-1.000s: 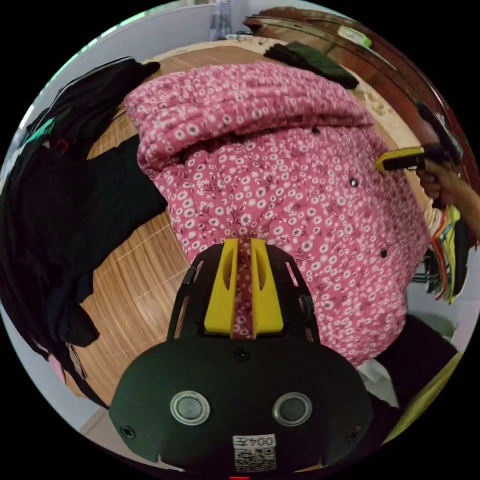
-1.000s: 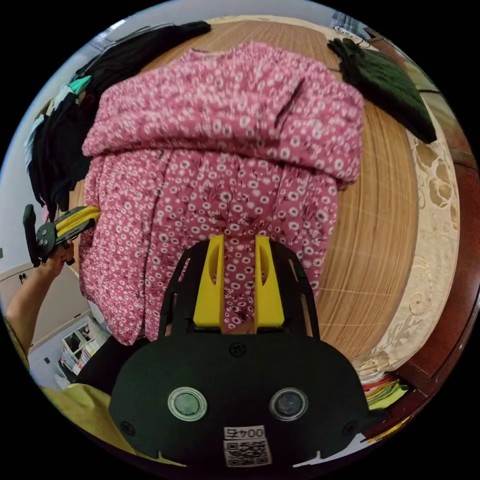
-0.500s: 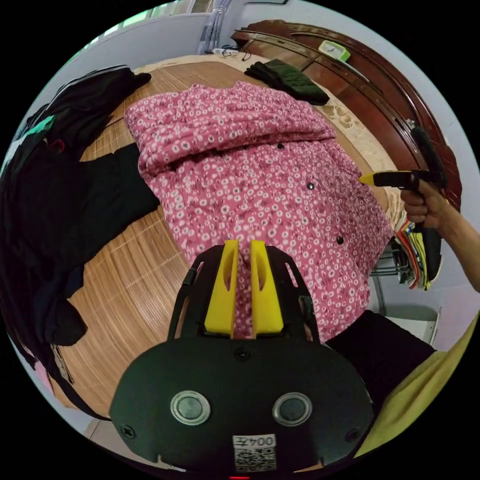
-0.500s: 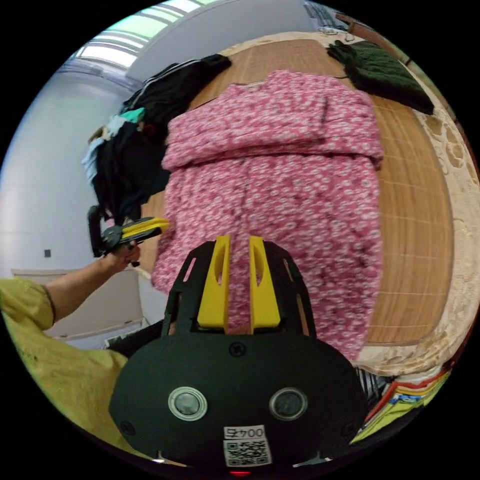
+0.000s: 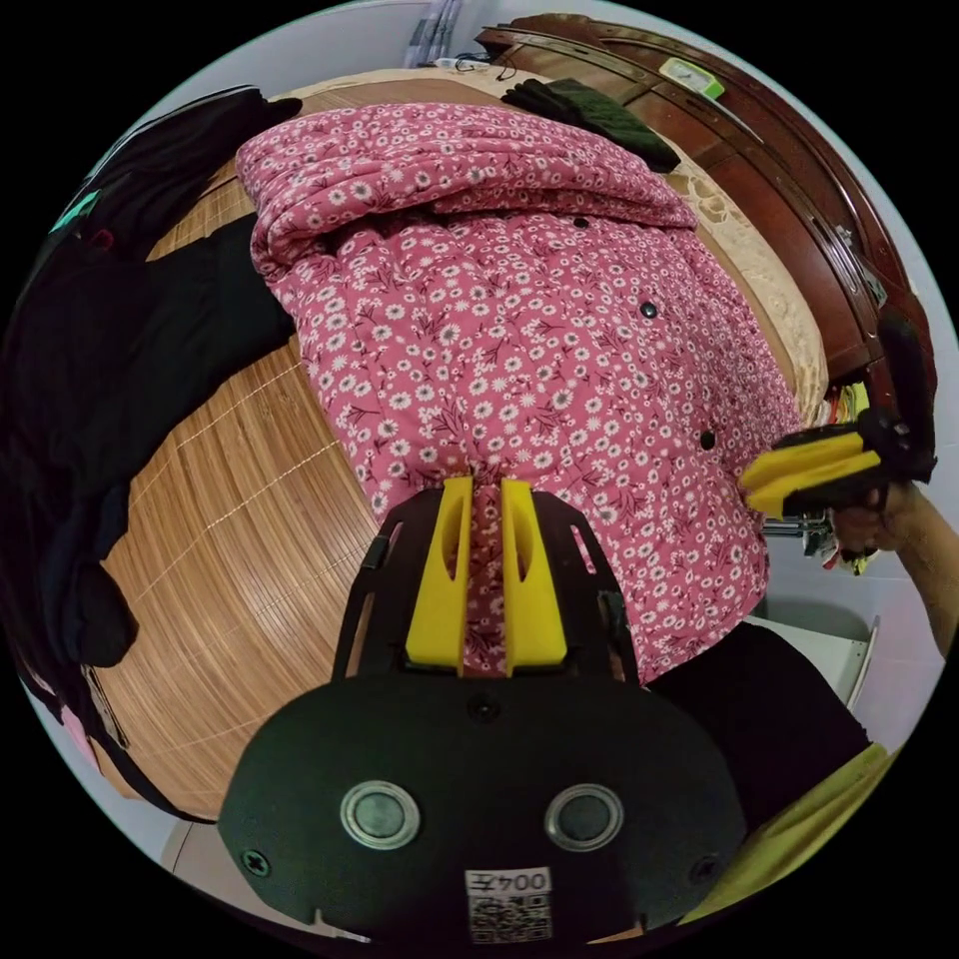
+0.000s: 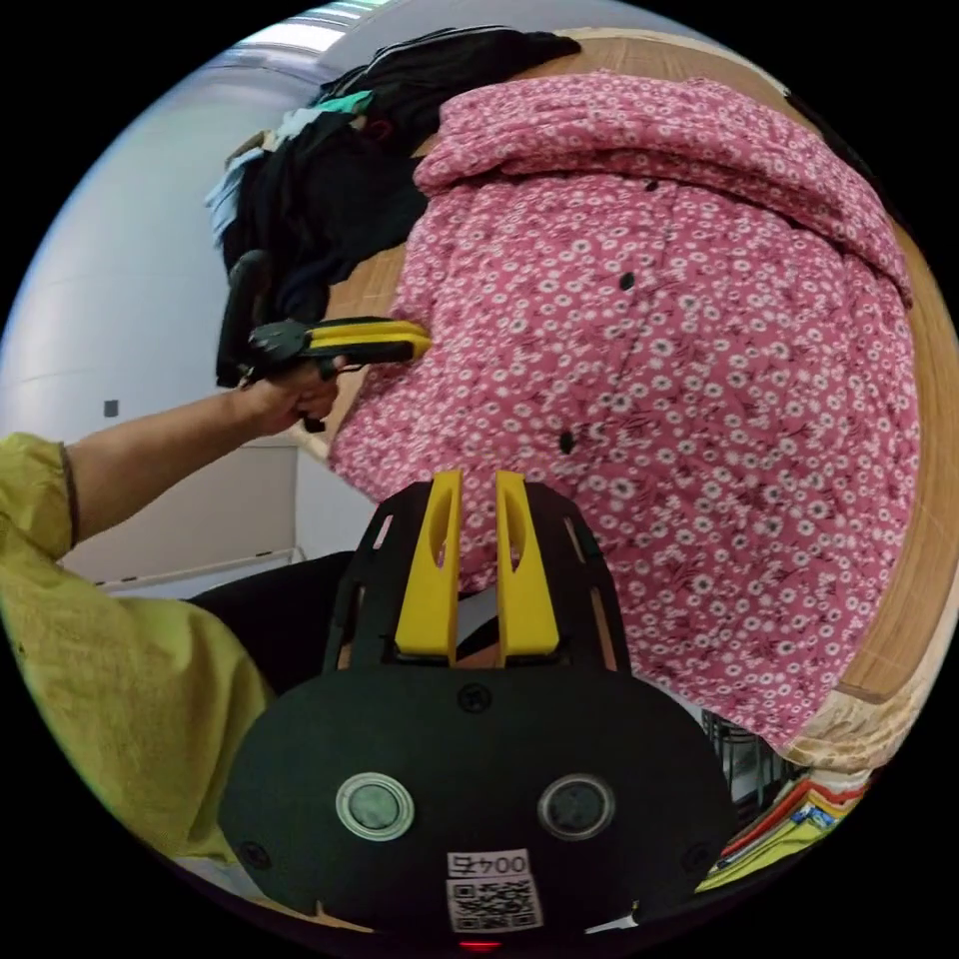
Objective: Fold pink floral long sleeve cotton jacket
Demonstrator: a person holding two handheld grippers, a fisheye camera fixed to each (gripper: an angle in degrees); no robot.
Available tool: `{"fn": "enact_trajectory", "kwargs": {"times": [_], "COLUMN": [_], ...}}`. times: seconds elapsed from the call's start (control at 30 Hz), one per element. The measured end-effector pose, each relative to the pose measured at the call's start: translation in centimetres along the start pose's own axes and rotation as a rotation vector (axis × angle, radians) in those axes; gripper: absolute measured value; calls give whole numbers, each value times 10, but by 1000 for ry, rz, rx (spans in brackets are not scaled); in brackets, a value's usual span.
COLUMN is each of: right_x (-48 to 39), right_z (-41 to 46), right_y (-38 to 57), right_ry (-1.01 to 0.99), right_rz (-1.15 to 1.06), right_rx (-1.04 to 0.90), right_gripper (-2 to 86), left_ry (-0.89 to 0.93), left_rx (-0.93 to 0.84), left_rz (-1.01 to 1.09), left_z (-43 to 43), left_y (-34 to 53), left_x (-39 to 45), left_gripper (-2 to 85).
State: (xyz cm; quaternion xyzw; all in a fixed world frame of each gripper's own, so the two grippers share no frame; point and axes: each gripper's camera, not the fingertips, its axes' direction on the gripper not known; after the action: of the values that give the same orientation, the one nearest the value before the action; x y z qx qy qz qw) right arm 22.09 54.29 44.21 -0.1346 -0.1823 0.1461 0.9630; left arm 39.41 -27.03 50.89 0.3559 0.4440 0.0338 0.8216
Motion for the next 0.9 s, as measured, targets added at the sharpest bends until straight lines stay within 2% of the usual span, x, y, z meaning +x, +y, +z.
{"fn": "enact_trajectory", "kwargs": {"times": [0.07, 0.2, 0.3, 0.37, 0.53, 0.6, 0.77, 0.9], "right_x": [-1, 18, 23, 38, 117, 140, 173, 190], "right_z": [25, 12, -21, -39, -88, -98, -100, -93], "right_y": [9, 30, 66, 96, 191, 212, 221, 222], "right_ry": [76, -12, 33, 61, 136, 145, 143, 109], "right_rz": [-7, 67, 70, 133, 480, 539, 484, 474], "right_rx": [-84, -8, 59, 97, 266, 294, 221, 163], "right_gripper": [75, 74, 82, 86, 110, 115, 128, 143], "left_ry": [0, 47, 89, 104, 168, 222, 291, 269], "left_rx": [-2, 10, 85, 75, 38, 4, 0, 0], "left_rz": [-12, -40, -84, -121, -222, -270, -363, -373], "left_z": [-3, -21, -52, -63, -76, -70, -60, -67], "left_y": [0, 3, 22, 39, 99, 127, 151, 150], "left_x": [-3, -18, -36, -47, -67, -69, -68, -65], "left_gripper": [22, 41, 67, 77, 104, 121, 138, 136]}}
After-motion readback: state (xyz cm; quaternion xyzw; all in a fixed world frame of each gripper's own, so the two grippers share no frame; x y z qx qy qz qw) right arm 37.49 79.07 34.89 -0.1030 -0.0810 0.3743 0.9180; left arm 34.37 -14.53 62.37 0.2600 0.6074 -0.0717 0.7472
